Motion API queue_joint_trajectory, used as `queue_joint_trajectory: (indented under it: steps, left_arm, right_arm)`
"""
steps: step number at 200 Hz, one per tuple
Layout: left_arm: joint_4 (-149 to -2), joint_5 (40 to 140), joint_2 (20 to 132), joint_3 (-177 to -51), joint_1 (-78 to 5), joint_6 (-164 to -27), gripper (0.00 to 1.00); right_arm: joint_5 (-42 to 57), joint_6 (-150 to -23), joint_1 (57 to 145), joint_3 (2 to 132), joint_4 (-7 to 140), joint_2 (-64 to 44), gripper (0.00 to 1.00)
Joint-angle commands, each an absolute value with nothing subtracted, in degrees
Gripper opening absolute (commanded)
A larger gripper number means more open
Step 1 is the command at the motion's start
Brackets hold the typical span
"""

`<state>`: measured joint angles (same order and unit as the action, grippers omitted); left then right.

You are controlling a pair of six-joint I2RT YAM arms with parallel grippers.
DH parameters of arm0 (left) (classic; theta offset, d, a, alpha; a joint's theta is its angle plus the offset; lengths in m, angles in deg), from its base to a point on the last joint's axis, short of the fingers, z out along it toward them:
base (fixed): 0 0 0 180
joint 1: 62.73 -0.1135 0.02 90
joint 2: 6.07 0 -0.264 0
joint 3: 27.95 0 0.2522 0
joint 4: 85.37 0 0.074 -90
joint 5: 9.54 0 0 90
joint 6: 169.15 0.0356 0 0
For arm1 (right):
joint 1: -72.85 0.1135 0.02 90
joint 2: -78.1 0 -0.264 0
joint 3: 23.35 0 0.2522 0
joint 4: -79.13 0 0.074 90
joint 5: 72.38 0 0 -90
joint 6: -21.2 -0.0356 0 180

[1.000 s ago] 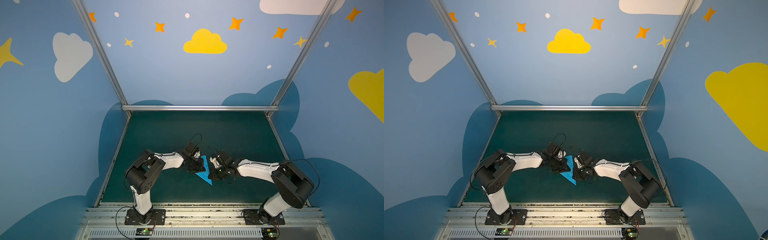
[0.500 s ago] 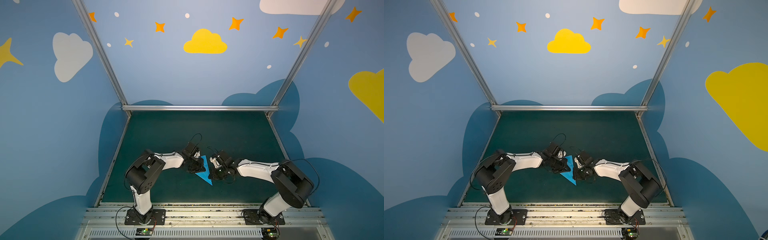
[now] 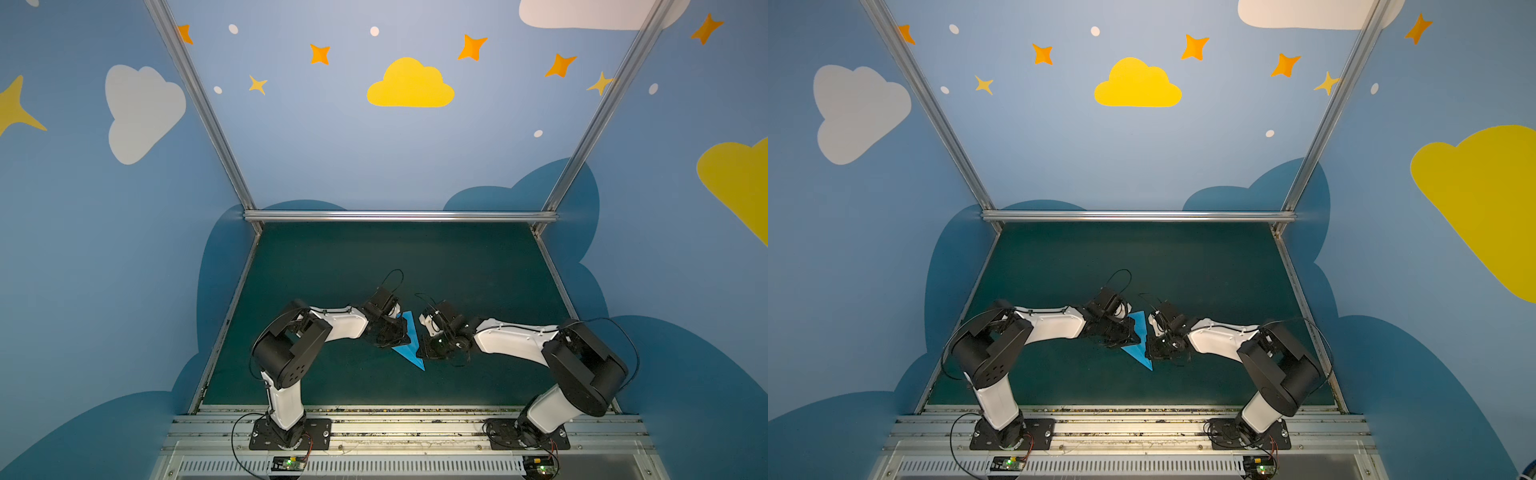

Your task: Fold a paper plane with a square sheet of paper (fold left side to right side)

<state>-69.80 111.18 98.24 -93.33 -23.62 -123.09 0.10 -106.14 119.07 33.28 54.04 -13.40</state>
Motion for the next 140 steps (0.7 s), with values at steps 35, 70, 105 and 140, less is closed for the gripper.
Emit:
queue_joint_trajectory:
  steps: [35, 70, 105, 140]
  left_arm:
    - [-68.79, 107.88, 100.7, -92.25, -22.69, -123.98, 0.04]
    - [-69.14, 107.98, 100.99, -92.32, -22.55, -124.19, 0.04]
    - [-68.97, 107.95, 100.98, -92.42, -22.61, -124.19, 0.04]
    - [-68.84, 107.81, 100.98, -92.42, -22.6, -124.26, 0.04]
  right_arm:
    - [1.89, -106.84, 118.91, 34.17, 48.54, -7.58, 0.41]
    - [1.89, -107.76, 119.95, 35.02, 48.21, -6.12, 0.35]
    - [1.96, -109.03, 121.48, 35.98, 49.65, -8.51, 0.02]
    - [1.98, -109.63, 121.73, 36.68, 51.37, -11.38, 0.0]
